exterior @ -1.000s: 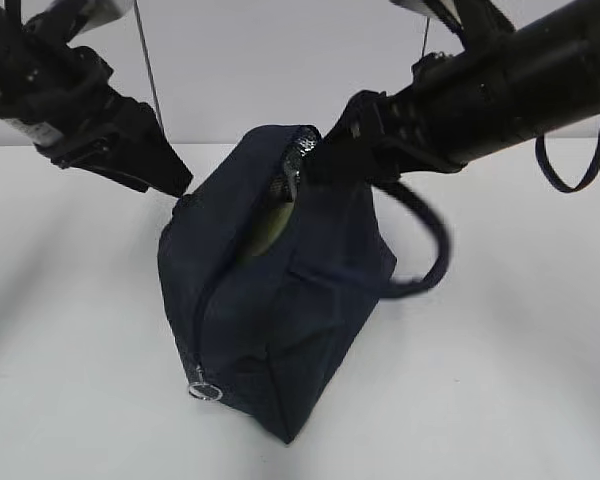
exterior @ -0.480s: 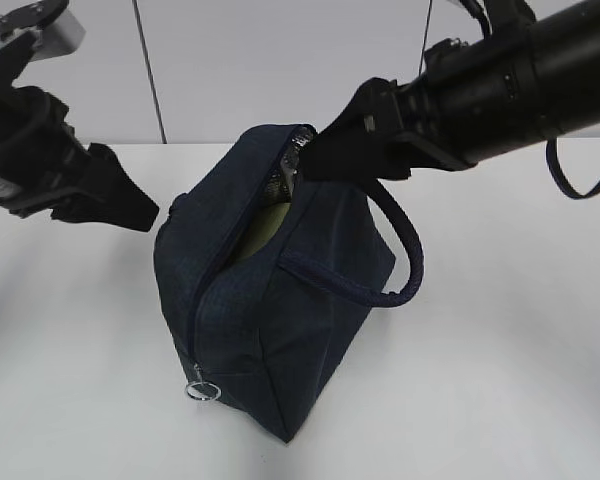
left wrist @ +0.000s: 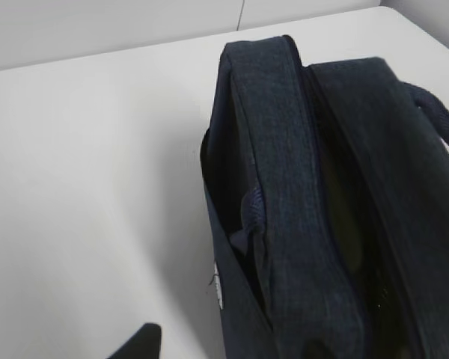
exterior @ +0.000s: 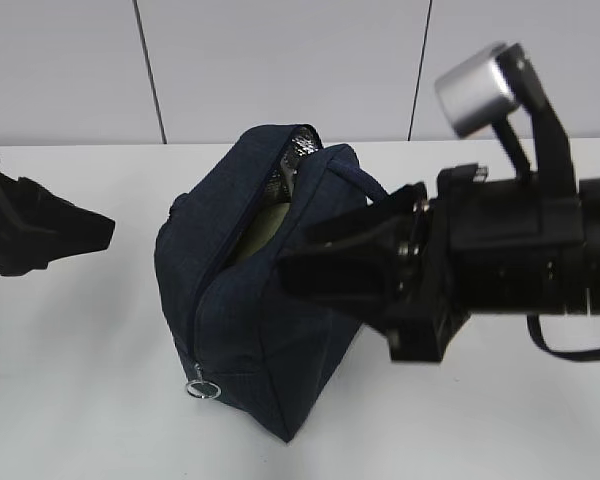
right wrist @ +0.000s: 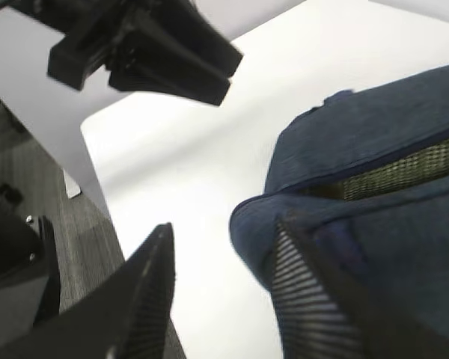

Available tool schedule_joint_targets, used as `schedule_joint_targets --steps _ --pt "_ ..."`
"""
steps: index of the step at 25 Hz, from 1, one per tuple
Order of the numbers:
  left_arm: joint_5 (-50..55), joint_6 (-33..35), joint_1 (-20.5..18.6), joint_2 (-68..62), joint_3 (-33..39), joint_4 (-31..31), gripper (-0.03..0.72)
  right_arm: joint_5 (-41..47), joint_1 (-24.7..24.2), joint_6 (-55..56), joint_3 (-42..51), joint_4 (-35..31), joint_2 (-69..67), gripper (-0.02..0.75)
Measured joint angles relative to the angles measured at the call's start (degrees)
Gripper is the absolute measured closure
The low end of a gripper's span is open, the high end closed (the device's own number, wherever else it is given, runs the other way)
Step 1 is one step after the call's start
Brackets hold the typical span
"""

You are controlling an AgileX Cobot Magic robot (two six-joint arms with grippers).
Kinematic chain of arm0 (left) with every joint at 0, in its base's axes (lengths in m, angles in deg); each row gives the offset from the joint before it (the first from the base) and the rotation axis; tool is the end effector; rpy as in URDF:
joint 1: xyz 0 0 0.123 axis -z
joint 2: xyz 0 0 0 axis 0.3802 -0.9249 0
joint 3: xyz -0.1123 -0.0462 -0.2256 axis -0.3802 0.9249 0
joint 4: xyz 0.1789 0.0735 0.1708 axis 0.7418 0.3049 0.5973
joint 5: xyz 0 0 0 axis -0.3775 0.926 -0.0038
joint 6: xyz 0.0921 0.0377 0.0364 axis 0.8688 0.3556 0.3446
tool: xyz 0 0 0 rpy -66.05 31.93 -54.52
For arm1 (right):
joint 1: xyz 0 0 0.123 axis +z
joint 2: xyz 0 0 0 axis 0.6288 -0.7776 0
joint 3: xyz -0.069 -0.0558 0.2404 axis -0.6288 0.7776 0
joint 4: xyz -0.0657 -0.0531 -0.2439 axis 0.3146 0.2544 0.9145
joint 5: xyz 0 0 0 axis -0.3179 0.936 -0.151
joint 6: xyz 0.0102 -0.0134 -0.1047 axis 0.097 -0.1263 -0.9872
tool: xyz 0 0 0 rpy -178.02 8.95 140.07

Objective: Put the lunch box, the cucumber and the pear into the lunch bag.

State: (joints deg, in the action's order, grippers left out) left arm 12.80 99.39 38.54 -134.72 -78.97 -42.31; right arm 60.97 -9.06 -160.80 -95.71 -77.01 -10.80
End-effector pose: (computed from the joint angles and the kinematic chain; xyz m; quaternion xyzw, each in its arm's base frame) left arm 0.2302 -0.1036 0.2379 0.2347 0.8705 -0.1913 0.3880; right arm 0.2064 0.1893 0.2368 -0.3717 0.7202 0.3766 0.4487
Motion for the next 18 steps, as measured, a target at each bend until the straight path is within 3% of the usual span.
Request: schedule_joint_targets --steps 4,11,18 --pt "-0.6 0.2 0.3 0.8 0.8 -0.1 0.346 -7.2 3.9 -1.4 1.6 -0.4 0.0 0.476" --pt "-0.9 0.2 0.4 0.8 0.9 -0.1 0.346 -20.8 4.0 5.7 4.6 -0.5 0.1 0.510" --pt "-0.9 0.2 0.4 1.0 0.9 -0.1 0.346 -24.0 4.0 5.8 8.3 -0.5 0.1 0.561"
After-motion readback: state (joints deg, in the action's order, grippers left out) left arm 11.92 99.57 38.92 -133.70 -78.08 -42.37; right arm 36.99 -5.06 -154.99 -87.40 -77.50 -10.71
